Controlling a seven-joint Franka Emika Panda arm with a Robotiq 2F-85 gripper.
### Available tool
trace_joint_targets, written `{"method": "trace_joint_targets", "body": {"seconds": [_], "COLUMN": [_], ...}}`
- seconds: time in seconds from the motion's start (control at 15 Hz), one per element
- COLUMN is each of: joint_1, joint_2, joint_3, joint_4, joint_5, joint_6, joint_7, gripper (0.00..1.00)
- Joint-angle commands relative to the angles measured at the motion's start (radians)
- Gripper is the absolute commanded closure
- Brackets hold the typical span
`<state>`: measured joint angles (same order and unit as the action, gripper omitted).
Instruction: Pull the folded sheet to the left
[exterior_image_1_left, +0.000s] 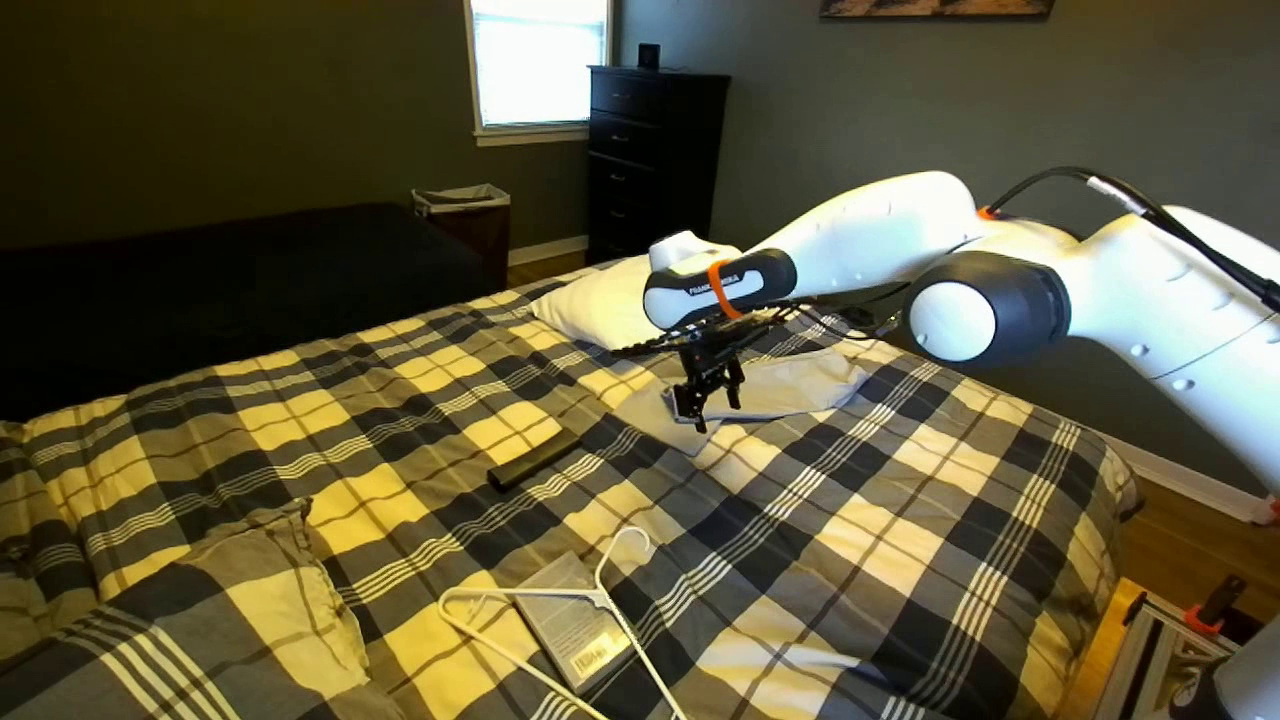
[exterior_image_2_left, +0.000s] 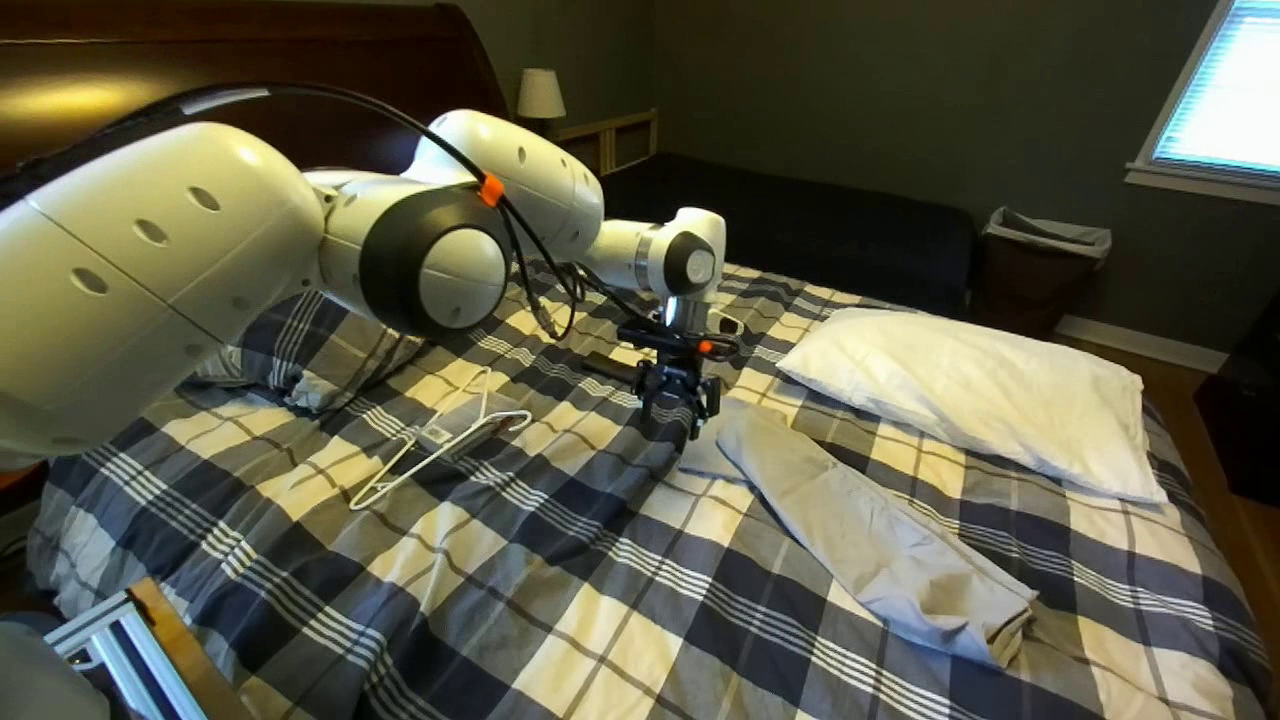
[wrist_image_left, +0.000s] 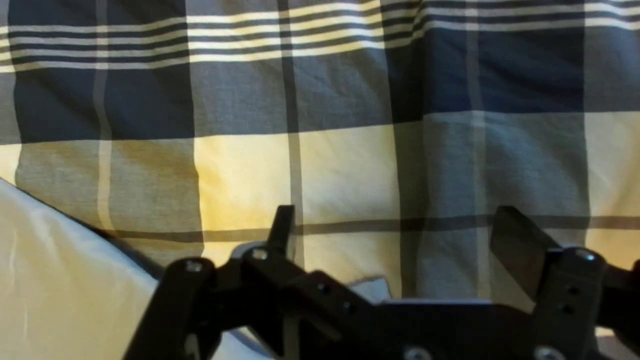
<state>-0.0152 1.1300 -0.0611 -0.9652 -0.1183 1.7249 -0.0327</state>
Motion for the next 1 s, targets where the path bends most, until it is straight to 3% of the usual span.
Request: {"method": "trace_joint_targets", "body": {"seconds": [0.0,0.13,0.73,0.93], "joint_1": [-0.005,-0.013,0.082,0.077], "joint_2": [0.017,0.032,0.157,0.208], "joint_3": [0.0,0.0,-0.088,-0.072], "joint_4": [0.017,0.038,0.152,0.22], "joint_5": [0.0,0.0,-0.181,-0.17], "joint_6": [-0.017,-0.03,0.153,0.184], "joint_7": [-0.011,-0.023,0.022,0.002], "gripper": [0.0,0.0,0.0,0.0]}}
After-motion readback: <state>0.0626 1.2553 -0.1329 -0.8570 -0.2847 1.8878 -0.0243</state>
